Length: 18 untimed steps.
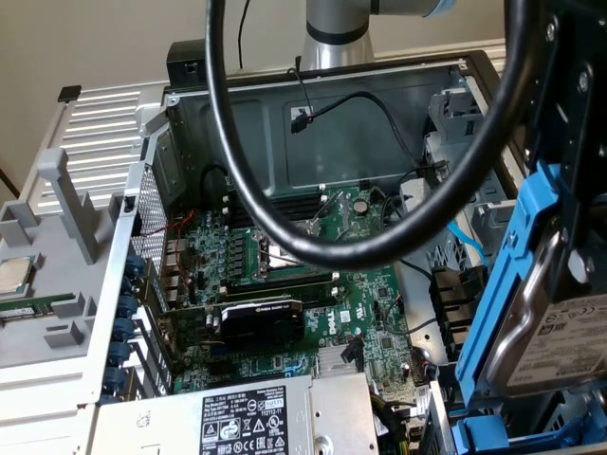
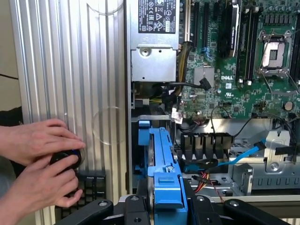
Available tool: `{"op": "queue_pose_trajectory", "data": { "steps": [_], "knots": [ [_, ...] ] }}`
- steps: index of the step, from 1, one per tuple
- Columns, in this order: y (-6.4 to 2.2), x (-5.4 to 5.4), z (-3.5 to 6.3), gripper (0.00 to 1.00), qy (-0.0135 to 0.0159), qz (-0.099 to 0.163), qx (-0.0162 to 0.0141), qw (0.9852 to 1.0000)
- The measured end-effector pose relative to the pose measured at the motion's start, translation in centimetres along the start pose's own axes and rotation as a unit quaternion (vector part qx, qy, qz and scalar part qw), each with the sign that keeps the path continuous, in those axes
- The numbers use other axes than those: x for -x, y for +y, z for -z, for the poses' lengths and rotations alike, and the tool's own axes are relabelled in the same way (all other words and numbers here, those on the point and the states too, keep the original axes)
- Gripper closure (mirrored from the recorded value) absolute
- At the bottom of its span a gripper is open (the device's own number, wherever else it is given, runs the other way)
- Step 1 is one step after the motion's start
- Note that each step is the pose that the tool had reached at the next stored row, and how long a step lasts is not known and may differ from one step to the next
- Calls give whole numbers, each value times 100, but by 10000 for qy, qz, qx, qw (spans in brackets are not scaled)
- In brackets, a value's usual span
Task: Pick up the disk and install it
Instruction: 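Insert the disk into the insertion slot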
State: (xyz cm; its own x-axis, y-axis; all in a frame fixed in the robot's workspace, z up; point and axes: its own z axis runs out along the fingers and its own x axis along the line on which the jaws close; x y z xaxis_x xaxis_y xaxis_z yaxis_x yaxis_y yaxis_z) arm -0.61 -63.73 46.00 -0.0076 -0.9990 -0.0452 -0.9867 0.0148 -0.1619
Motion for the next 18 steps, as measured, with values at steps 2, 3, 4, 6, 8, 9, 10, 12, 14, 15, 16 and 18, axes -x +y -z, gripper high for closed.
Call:
{"op": "queue_pose_trajectory", "data": {
  "steps": [2, 3, 4, 6, 8, 9, 10, 12, 14, 15, 16, 18],
  "knots": [
    [1, 3, -10, 63, 1, -1, 0, 10000],
    [2, 7, -12, 63, 2, -2, 0, 10000],
    [3, 13, -15, 63, 1, -3, 0, 10000],
    [4, 37, -17, 63, 1, -4, 0, 10000],
    [3, 56, -20, 63, 2, -4, 0, 10000],
    [3, 57, -21, 63, 2, -4, 0, 10000],
    [4, 57, -21, 63, 2, -4, 0, 10000],
    [4, 57, -22, 63, 3, -5, 0, 10000],
    [4, 57, -22, 63, 3, -4, 0, 10000],
    [4, 58, -22, 63, 3, -4, 0, 10000],
    [4, 58, -22, 63, 4, -4, 0, 10000],
    [4, 65, -21, 63, 19, -2, 0, 10000]
  ]
}}
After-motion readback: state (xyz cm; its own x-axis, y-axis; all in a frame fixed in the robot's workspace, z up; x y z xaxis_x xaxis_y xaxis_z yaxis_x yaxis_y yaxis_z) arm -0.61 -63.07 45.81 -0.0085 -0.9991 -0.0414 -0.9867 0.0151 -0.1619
